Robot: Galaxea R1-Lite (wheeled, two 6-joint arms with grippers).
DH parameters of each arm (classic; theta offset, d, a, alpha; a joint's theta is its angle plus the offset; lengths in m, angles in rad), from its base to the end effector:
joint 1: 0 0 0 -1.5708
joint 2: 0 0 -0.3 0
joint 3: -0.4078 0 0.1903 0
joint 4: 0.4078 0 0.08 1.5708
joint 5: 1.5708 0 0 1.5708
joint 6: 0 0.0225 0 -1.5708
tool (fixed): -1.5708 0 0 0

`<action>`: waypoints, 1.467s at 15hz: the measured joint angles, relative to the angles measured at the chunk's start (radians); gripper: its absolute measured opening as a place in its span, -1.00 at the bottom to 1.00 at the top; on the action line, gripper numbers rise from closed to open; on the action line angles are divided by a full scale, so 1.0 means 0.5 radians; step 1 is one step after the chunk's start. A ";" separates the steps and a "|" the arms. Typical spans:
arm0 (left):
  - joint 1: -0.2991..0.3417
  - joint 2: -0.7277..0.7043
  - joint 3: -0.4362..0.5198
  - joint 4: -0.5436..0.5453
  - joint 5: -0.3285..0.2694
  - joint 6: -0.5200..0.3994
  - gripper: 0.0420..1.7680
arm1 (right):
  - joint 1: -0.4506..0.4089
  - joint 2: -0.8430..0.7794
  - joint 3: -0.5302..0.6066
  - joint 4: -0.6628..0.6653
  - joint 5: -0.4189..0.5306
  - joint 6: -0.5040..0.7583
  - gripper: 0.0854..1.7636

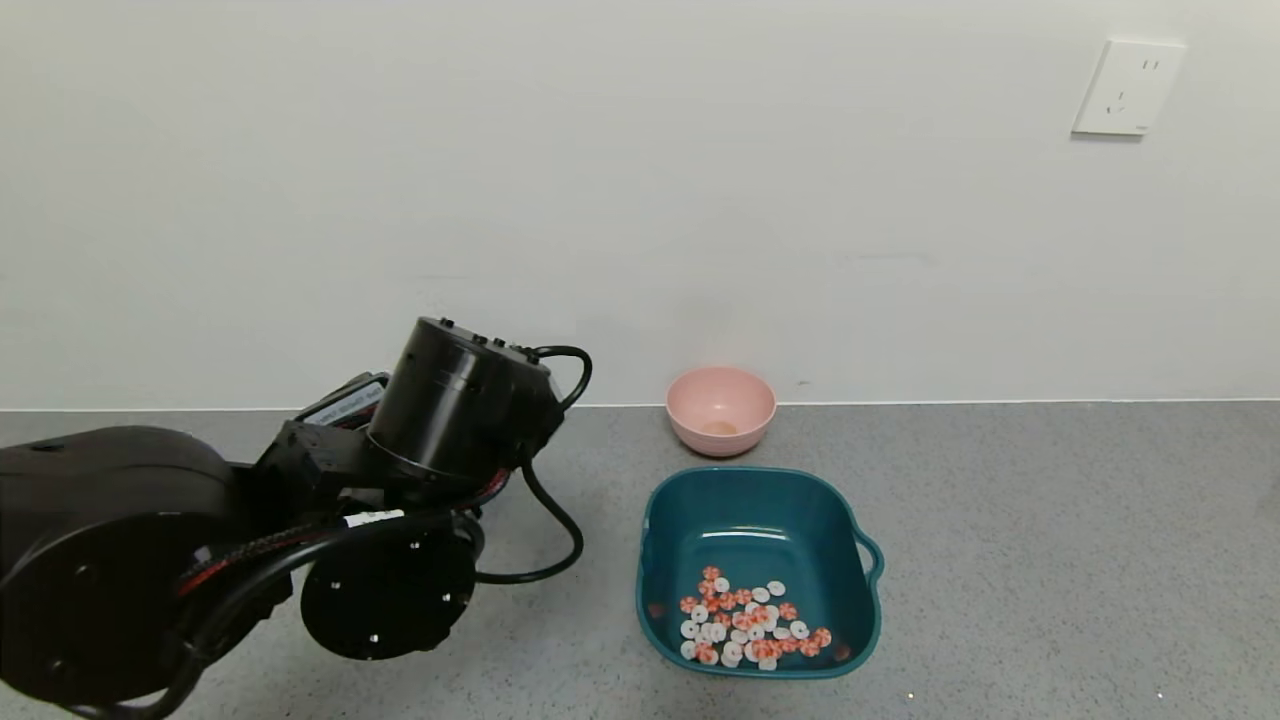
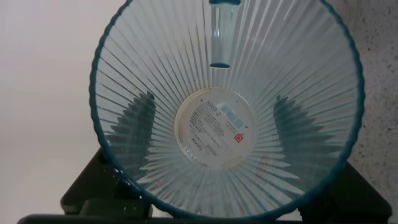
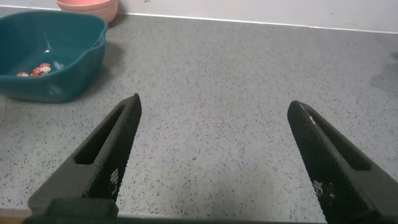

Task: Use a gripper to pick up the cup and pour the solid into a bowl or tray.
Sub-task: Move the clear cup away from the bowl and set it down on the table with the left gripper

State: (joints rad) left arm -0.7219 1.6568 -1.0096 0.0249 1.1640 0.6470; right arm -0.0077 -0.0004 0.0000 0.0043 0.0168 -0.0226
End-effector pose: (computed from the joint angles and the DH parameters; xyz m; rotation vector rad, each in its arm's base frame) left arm 0.2240 -0.1697 0.1984 1.1758 0.5374 0.2901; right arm -0.0228 0.0006 0.0750 -0.0226 0.0038 0.0091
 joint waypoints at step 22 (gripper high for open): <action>0.409 0.131 0.540 -0.777 -0.955 -1.509 0.45 | 0.000 0.000 0.000 0.000 0.000 0.001 0.94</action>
State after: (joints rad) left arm -0.5177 1.7226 -0.7398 -0.3636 0.6864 -0.1077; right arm -0.0077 -0.0004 0.0000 0.0043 0.0168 -0.0221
